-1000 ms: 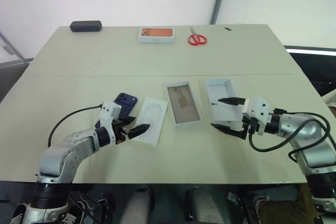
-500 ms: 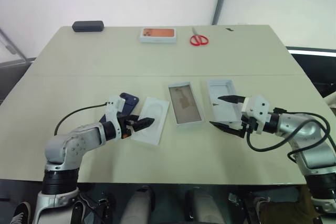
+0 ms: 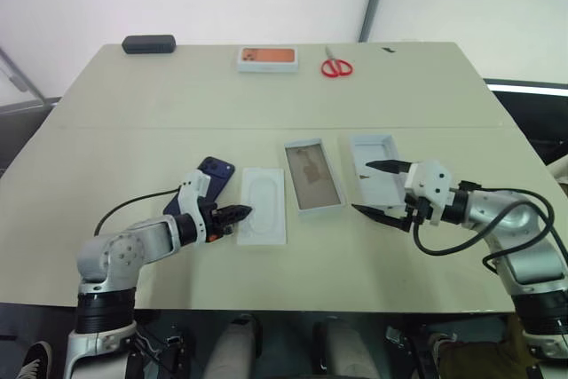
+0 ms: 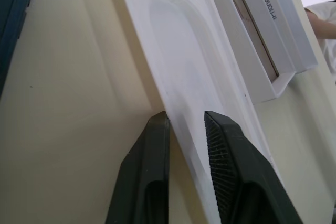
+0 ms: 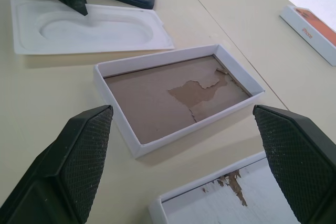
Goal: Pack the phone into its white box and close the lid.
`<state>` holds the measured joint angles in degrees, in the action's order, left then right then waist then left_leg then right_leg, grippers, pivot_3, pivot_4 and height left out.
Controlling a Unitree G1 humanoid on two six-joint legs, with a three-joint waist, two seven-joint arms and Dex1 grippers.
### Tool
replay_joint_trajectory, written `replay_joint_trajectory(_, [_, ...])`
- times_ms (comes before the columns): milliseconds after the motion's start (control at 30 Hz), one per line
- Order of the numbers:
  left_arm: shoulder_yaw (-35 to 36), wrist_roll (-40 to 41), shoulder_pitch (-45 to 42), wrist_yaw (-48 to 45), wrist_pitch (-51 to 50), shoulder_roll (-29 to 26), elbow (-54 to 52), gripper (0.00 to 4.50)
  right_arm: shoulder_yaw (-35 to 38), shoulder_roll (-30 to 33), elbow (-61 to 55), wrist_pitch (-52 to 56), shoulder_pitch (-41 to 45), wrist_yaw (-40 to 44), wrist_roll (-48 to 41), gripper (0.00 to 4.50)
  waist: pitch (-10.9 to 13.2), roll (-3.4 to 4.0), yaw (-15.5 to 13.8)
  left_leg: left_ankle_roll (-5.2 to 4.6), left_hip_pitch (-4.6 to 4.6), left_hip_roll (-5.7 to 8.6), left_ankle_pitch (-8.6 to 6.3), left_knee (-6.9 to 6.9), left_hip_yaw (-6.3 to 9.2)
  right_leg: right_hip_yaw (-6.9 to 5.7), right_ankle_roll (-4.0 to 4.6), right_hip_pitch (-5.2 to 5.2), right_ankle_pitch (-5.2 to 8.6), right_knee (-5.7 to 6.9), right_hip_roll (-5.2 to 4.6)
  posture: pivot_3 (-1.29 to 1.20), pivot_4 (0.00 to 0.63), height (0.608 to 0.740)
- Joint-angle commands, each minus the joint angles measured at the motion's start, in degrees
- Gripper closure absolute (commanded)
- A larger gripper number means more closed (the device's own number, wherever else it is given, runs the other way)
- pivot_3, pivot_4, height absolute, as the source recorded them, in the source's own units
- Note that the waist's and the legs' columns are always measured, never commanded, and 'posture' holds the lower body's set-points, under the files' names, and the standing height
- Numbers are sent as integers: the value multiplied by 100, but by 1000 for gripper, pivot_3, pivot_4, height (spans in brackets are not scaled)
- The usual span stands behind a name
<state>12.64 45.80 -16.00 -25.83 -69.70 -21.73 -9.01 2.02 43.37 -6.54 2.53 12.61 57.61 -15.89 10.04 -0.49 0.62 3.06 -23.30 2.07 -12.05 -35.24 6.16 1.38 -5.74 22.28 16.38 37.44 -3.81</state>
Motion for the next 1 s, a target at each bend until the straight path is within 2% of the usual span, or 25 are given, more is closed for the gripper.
replay_joint_trajectory(33, [-59, -8, 36, 52, -78, 43, 125, 3447, 51, -26, -191, -74, 100, -41, -10, 0, 0, 0, 0, 0, 0, 0, 0, 0, 0, 0, 0, 0, 0, 0, 0, 0, 150, 740])
replay_joint_trajectory(167, [-35, 32, 0, 125, -135, 177, 186, 3447, 51, -41, -205, -80, 99, -71, -2, 0, 0, 0, -8, 0, 0, 0, 0, 0, 0, 0, 0, -1, 0, -1, -1, 0, 150, 740])
replay_joint_trajectory(200, [-33, 29, -6, 137, -123, 212, 194, 4027, 46, -46, -214, -74, 97, -80, -1, 0, 0, 0, -10, 0, 0, 0, 0, 0, 0, 0, 0, -2, 0, -1, -1, 0, 150, 740])
replay_joint_trajectory(233, [-6, 67, -17, 149, -140, 257, 190, 4353, 42, -50, -226, -70, 92, -90, 0, 0, -2, 2, -12, 0, 0, 0, 0, 0, 1, 0, 0, -2, 0, -1, -2, 0, 150, 740])
replay_joint_trajectory(267, [4, 87, -21, 155, -156, 268, 174, 4432, 39, -54, -236, -71, 83, -100, 2, 0, -4, 6, -10, 0, 0, 0, 0, 0, 1, 0, 0, -3, 0, -1, -2, 0, 150, 740])
replay_joint_trajectory(400, [86, 138, -44, 203, -165, 254, 171, 4432, 29, -72, -246, -53, 64, -114, -14, 0, -4, 7, 3, 0, 1, 1, 0, 1, 0, 0, 0, -1, 0, -1, -1, 0, 150, 740])
replay_joint_trajectory(567, [625, 492, -250, 306, -274, 300, 244, 4432, -191, -348, -307, 450, 293, -84, -331, 0, -4, 6, 32, 0, 1, 1, 0, 1, 0, 0, 0, 3, 0, 0, 3, 0, 150, 740])
replay_joint_trajectory(767, [1085, 682, -629, 570, -338, 344, 638, 4432, -741, -663, -258, 536, 622, 50, -158, 0, 0, 0, 19, 1, -2, 2, 0, 0, 3, -1, 0, 5, 0, 0, 6, 0, 150, 740])
replay_joint_trajectory(867, [1280, 855, -719, 664, -395, 413, 604, 4432, -1096, -546, 124, 230, 753, 284, 300, 0, 0, 0, 16, 2, -4, 3, 1, 0, 3, -2, -1, 6, -1, 0, 5, 0, 150, 740])
replay_joint_trajectory(1000, [1543, 1034, -800, 943, -379, 548, 624, 4432, -1328, -604, 566, 262, 1065, 509, 451, 0, 1, -3, 11, 3, -4, 5, 1, 0, 4, -4, -1, 6, -1, -1, 3, 0, 150, 740])
